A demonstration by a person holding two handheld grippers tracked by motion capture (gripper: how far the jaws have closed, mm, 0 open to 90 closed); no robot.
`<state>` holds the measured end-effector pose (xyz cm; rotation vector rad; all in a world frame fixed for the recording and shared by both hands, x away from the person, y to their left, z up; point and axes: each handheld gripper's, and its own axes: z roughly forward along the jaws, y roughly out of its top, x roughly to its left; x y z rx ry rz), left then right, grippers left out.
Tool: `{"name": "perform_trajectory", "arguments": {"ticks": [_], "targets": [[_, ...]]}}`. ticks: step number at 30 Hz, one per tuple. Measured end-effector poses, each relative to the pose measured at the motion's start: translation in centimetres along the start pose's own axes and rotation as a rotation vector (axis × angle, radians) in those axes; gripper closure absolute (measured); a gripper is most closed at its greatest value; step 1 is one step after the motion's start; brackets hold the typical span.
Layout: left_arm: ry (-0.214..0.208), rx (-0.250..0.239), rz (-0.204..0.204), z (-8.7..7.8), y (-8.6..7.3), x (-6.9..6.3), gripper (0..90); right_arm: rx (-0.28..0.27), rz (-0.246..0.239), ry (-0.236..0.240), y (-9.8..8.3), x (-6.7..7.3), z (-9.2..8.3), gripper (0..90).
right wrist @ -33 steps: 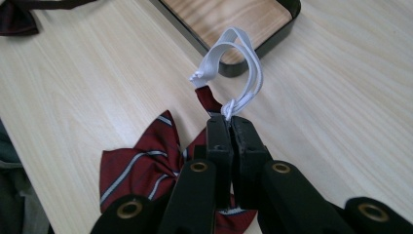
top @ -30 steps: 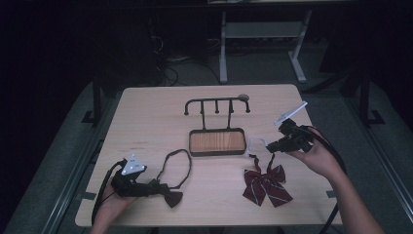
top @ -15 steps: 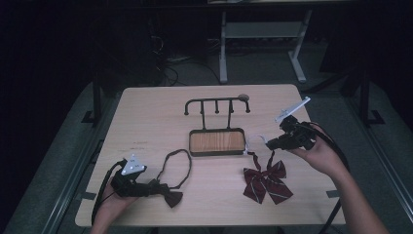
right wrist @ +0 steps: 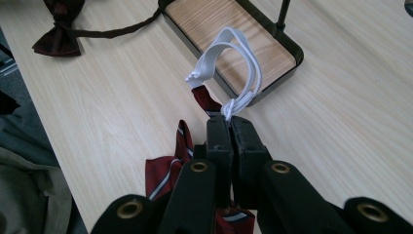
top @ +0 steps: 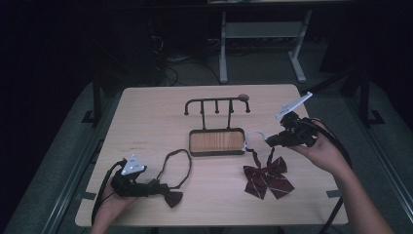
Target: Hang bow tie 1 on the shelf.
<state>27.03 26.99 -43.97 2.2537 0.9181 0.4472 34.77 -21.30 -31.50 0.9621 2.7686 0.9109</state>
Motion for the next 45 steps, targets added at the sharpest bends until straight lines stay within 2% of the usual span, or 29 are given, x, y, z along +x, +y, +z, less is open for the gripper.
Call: {"name": "perform_trajectory", "arguments": {"ticks": [25, 45], "targets": [[0.002, -0.004, -0.007, -0.1, -0.1, 0.1, 28.9, -0.01, -0.04, -0.015, 2.3, 1.0, -1.4, 87.5], [0.0, 0.001, -0.005, -0.1, -0.1, 0.3, 28.9, -0.029, -0.055, -0.019, 3.5, 0.9, -2.4, 87.8]]}}
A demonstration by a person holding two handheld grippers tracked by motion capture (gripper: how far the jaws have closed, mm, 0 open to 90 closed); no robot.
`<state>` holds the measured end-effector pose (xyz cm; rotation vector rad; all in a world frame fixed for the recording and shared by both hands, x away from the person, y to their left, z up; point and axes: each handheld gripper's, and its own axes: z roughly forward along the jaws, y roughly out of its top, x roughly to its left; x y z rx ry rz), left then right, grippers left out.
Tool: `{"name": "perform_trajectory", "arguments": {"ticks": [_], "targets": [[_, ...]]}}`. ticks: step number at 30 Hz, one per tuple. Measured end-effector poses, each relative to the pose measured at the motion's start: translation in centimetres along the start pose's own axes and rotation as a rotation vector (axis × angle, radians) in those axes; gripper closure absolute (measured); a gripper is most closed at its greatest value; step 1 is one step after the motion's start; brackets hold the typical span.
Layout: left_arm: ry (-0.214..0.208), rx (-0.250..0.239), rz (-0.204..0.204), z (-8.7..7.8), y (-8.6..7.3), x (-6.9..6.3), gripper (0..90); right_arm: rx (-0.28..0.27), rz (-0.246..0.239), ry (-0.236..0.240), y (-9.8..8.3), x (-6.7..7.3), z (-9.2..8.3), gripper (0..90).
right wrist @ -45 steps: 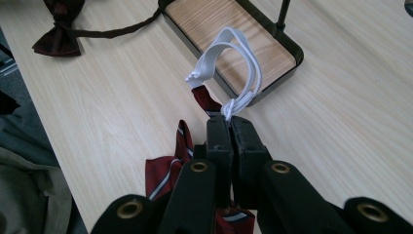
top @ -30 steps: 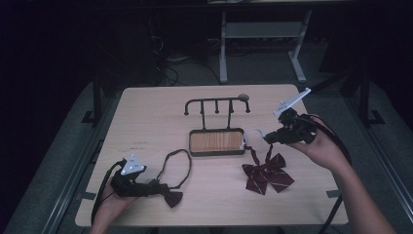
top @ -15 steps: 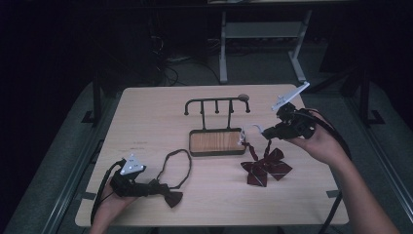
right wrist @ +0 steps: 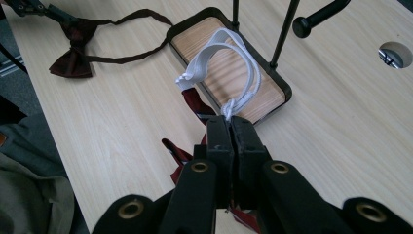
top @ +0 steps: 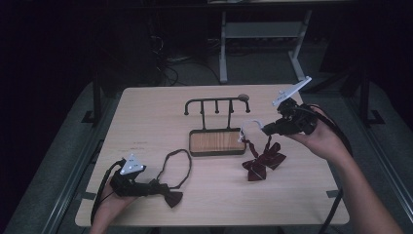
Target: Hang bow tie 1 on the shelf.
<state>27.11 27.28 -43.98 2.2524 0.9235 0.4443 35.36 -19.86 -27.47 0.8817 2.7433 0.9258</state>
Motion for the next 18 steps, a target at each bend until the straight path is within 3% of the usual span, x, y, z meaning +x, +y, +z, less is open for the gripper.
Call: {"name": "perform_trajectory", "arguments": {"ticks": [18], "targets": [[0.002, -0.005, 0.004, -0.1, 0.0, 0.2, 28.9, -0.01, -0.008, -0.011, 1.3, 0.0, -0.7, 87.9]]}}
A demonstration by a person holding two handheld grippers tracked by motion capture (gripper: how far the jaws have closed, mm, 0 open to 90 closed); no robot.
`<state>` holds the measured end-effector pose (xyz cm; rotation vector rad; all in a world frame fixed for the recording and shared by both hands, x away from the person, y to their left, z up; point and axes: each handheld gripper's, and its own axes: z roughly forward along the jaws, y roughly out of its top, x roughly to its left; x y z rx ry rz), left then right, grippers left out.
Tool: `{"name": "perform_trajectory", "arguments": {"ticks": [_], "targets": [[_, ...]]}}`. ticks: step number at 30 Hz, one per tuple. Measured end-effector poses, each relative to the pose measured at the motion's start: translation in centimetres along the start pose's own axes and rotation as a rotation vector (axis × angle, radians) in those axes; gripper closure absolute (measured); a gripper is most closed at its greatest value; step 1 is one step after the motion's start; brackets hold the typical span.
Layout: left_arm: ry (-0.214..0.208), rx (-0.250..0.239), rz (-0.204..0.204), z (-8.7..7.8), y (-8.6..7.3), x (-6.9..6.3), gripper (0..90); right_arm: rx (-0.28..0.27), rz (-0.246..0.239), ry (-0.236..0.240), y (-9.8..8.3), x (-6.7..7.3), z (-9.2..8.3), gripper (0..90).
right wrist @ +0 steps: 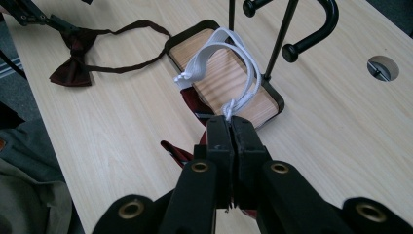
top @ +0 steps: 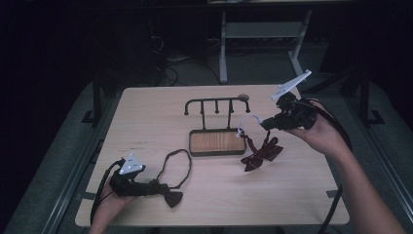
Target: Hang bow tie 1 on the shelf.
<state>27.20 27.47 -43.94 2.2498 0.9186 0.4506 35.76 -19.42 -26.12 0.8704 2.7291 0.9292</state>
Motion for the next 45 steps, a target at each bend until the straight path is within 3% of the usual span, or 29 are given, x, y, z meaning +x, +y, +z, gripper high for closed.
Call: {"name": "perform_trajectory", "arguments": {"ticks": [22, 34, 45], "targets": [[-0.003, 0.001, -0.002, 0.0, -0.1, 0.1, 28.8, 0.002, -0.014, -0.017, 1.4, -0.4, -0.6, 87.9], [-0.005, -0.001, -0.004, -0.1, 0.0, 0.1, 28.8, 0.014, -0.004, -0.034, 2.4, -1.4, -0.6, 87.9], [-0.008, -0.007, -0.018, -0.1, -0.1, 0.1, 28.8, 0.034, 0.03, -0.051, 3.1, -3.2, 0.1, 87.9]]}}
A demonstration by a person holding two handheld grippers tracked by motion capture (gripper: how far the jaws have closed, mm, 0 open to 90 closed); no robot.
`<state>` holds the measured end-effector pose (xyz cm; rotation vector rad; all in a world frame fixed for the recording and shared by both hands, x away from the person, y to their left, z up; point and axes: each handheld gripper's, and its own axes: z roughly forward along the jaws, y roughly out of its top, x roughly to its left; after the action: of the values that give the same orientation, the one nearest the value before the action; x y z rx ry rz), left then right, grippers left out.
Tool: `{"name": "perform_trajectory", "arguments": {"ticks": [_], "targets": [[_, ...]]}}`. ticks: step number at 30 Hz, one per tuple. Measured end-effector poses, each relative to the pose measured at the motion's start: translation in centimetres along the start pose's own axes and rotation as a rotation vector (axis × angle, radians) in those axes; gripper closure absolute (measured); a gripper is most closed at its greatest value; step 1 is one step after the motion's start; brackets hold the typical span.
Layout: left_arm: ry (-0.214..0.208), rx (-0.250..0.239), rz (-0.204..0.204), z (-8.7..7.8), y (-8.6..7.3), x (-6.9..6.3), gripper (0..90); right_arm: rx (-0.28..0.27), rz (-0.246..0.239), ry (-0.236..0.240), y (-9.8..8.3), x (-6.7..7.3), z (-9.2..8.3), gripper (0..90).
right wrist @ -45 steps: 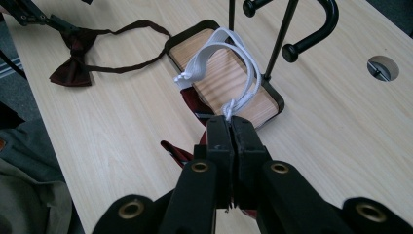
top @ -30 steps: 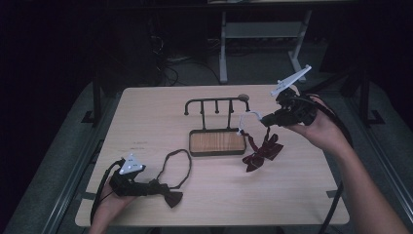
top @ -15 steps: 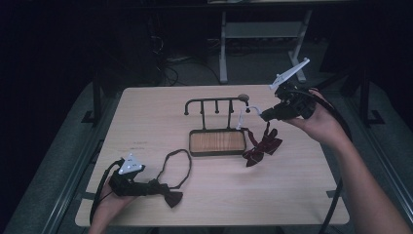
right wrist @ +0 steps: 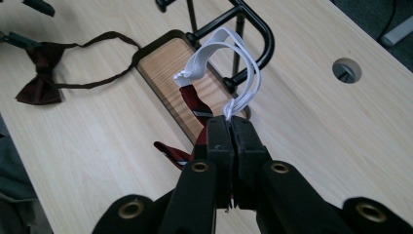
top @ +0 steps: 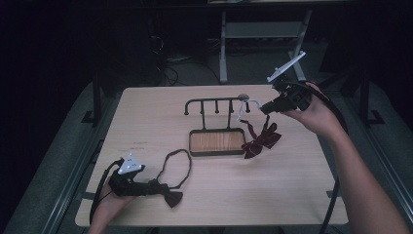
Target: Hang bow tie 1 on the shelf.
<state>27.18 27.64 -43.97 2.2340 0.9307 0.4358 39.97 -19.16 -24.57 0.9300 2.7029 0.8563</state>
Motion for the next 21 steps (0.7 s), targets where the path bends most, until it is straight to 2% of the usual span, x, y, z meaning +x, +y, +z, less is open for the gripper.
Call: {"name": "perform_trajectory", "arguments": {"ticks": [4, 10, 21], "targets": [[0.0, 0.007, 0.014, 0.0, 0.0, 0.1, 28.8, 0.01, 0.02, -0.002, 0.1, -0.6, 0.3, 87.9], [-0.002, 0.006, 0.007, 0.1, 0.0, 0.0, 28.8, 0.013, 0.051, -0.003, 0.2, -1.5, 0.8, 87.8], [-0.003, -0.001, -0.001, 0.1, 0.0, 0.0, 28.8, 0.027, 0.076, -0.006, 0.4, -2.3, 1.8, 87.7]]}}
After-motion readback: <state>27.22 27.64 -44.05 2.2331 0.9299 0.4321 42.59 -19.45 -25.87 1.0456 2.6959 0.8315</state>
